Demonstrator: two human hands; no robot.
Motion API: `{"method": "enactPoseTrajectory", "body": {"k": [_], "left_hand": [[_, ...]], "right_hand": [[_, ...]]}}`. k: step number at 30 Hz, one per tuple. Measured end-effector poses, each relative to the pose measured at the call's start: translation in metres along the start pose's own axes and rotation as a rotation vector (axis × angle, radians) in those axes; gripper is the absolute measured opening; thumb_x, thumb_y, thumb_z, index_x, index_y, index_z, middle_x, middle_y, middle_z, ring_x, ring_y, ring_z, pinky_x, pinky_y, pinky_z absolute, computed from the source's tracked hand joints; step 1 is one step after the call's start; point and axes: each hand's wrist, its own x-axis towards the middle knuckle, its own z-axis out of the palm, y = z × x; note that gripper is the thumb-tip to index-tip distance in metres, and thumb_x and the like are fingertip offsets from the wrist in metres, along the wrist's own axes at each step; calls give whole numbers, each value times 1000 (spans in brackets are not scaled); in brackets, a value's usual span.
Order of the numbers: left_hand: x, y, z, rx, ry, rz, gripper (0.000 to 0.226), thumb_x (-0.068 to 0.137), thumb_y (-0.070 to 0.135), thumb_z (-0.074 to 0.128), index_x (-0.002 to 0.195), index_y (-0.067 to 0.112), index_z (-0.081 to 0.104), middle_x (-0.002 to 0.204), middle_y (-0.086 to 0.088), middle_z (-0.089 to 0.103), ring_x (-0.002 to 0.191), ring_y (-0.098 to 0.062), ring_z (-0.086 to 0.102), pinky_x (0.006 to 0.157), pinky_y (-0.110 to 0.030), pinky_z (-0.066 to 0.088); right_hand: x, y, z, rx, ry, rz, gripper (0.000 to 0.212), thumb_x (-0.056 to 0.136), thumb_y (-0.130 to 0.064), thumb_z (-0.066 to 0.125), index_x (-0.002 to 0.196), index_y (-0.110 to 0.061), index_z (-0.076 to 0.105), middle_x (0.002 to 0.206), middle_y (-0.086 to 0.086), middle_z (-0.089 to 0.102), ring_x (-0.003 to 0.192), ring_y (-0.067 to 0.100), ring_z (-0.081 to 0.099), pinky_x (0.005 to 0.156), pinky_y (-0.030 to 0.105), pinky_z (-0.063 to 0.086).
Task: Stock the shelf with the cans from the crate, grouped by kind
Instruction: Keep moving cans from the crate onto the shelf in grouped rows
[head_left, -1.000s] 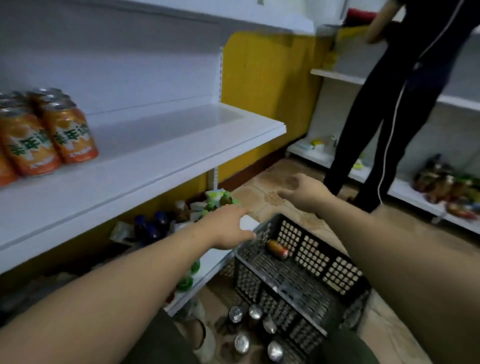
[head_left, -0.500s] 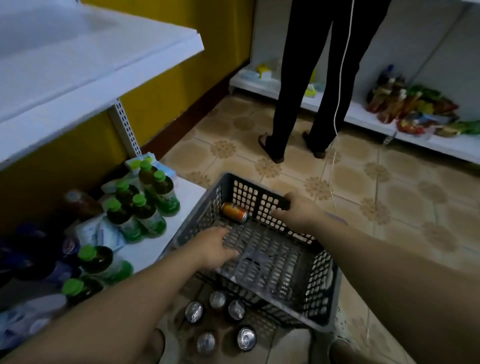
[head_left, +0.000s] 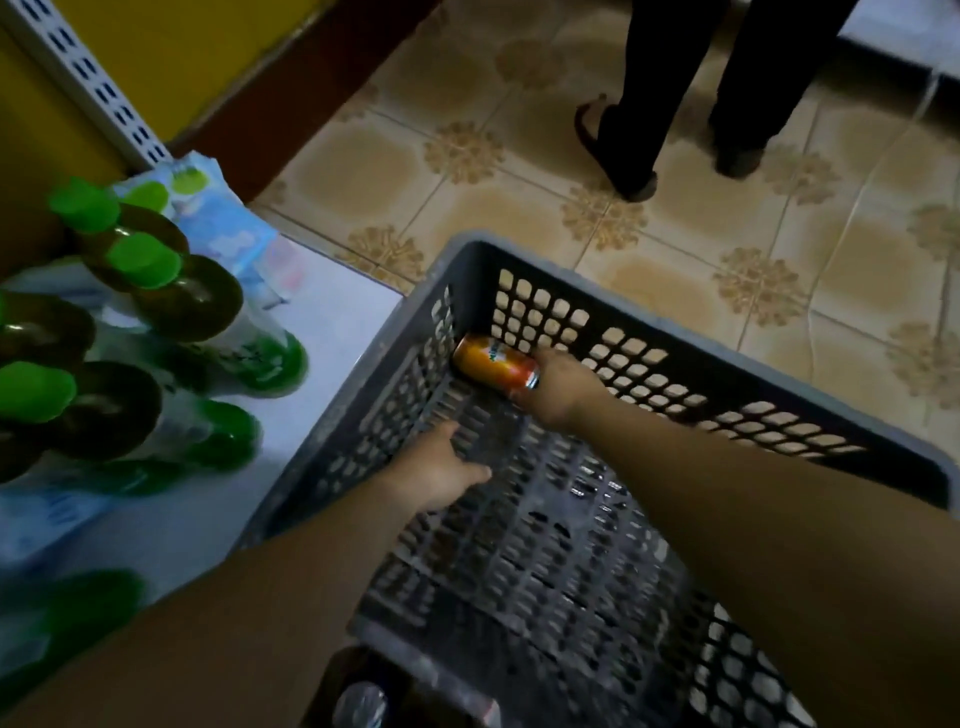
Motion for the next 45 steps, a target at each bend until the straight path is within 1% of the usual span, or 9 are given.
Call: {"method": "enactPoseTrajectory", "body": {"k": [4, 8, 13, 17, 23, 31, 38, 42, 45], "left_hand": [[53, -3, -3, -54, -2, -32, 66, 88, 20, 67, 144, 15, 32, 135, -3, 52, 109, -20, 54, 85, -26, 43], [89, -20, 3, -41, 12, -74, 81, 86, 21, 69, 150, 16, 20, 145, -7, 42, 125, -26, 48, 101, -34, 44], [101, -38, 11, -213, 1, -146, 56, 97, 20, 51, 147, 13, 27, 139, -15, 48, 113, -34, 55, 83, -37, 49], [71, -24, 1, -507, 74, -92, 50, 98, 43, 43, 139, 15, 41, 130, -7, 53, 118, -26, 51, 102, -40, 41], [-30, 13, -24, -953, 57, 36, 51, 90, 45, 56, 135, 32, 36, 131, -2, 53, 110, -25, 57, 78, -42, 52], [-216, 40, -87, -1013, 119, 374, 31, 92, 16, 54, 122, 19, 47, 106, -10, 62, 87, -25, 63, 74, -41, 53], [-393, 33, -131, -874, 278, 627, 61, 74, 35, 76, 125, 15, 51, 113, -9, 66, 97, -26, 65, 80, -46, 54], [-482, 3, -155, -945, 440, 739, 16, 88, 15, 60, 102, 18, 53, 83, -4, 63, 66, -15, 59, 66, -35, 49], [-541, -28, -164, -858, 502, 801, 21, 92, 10, 54, 105, 27, 51, 90, 3, 61, 74, -12, 58, 66, -33, 48]], "right_hand": [[64, 10, 40, -66, 5, -2, 74, 87, -35, 66, 148, -17, 28, 143, 14, 38, 126, 34, 45, 106, 44, 39], [92, 15, 75, -161, 109, 34, 78, 82, -36, 72, 143, -12, 30, 146, 17, 28, 131, 36, 34, 103, 48, 38], [82, 19, 98, 296, 41, 157, 75, 77, -37, 77, 136, -15, 37, 131, 10, 52, 118, 31, 53, 100, 40, 44], [24, 14, 92, 552, 89, 123, 70, 78, -37, 77, 135, -18, 42, 124, 2, 56, 104, 20, 55, 91, 33, 48], [-98, -18, 60, 735, 236, 11, 76, 75, -26, 81, 139, -19, 41, 119, -9, 47, 112, 11, 51, 85, 17, 42], [-240, -85, -28, 817, 153, -215, 82, 60, -59, 70, 133, -33, 43, 118, -6, 56, 105, 15, 59, 94, 43, 51], [-373, -148, -73, 656, 489, -561, 76, 67, -26, 84, 129, -23, 41, 116, -5, 40, 104, 8, 45, 82, 14, 38], [-445, -188, -78, 802, 342, -736, 69, 64, -36, 75, 126, -31, 45, 116, -10, 54, 101, 6, 58, 87, 24, 49], [-486, -222, -75, 737, 338, -854, 62, 65, -30, 79, 117, -38, 46, 107, -16, 56, 93, 0, 59, 80, 24, 49]]}}
